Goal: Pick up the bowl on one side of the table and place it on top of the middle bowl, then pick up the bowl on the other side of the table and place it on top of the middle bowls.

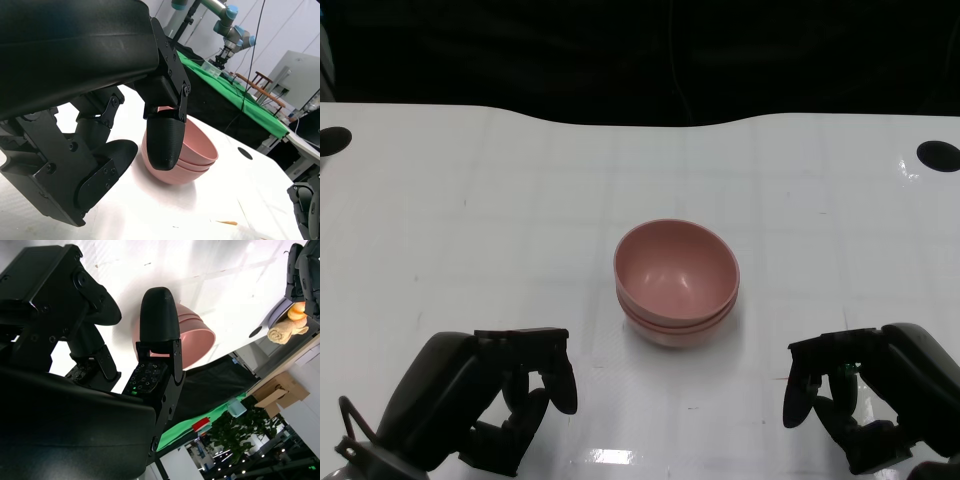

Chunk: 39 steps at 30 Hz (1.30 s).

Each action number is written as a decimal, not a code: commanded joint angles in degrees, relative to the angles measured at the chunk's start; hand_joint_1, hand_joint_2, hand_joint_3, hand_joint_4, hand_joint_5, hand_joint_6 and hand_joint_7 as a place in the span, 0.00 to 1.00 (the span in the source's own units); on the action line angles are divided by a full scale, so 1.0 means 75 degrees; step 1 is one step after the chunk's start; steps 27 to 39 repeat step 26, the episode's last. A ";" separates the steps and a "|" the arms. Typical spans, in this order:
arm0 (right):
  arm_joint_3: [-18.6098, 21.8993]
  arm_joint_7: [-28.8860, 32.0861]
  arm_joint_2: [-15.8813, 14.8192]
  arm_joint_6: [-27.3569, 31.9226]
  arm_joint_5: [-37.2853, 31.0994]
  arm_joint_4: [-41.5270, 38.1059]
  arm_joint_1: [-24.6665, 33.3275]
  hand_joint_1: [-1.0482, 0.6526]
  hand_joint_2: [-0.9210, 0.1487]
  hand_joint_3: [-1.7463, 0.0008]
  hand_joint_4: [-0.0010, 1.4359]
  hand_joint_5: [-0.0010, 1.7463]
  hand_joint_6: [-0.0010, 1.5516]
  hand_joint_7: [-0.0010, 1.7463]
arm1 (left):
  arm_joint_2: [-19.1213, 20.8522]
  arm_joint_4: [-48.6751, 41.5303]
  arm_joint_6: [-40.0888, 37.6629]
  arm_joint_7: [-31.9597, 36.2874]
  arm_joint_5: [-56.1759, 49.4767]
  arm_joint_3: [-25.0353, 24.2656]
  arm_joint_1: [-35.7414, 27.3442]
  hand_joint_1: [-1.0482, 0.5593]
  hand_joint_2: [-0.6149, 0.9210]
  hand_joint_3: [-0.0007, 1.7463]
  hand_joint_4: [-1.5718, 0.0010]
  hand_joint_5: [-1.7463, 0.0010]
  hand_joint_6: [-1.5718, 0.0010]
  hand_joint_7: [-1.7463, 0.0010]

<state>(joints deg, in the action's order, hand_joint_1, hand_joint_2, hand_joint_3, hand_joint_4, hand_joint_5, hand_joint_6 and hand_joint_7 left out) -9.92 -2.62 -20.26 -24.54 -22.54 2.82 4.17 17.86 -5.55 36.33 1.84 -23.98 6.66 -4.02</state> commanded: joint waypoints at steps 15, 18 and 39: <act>0.0065 -0.0594 -0.0115 -0.1623 0.0701 -0.1807 -0.0996 0.71 0.74 0.12 0.68 0.97 0.62 0.68 | 0.0150 -0.0137 -0.0158 -0.1396 0.1716 -0.0064 0.0024 0.66 0.53 0.90 0.42 0.05 0.45 0.22; 0.0060 -0.0699 -0.0092 -0.1665 0.0756 -0.1807 -0.0983 0.72 0.75 0.12 0.68 0.96 0.62 0.68 | 0.0175 -0.0236 -0.0143 -0.1529 0.1807 -0.0072 0.0067 0.65 0.53 0.89 0.42 0.06 0.44 0.22; 0.0095 -0.0703 -0.0064 -0.1721 0.0713 -0.1785 -0.0949 0.74 0.74 0.13 0.67 0.97 0.63 0.68 | 0.0147 -0.0445 0.0103 -0.1598 0.1844 -0.0088 0.0129 0.66 0.53 0.90 0.40 0.07 0.43 0.24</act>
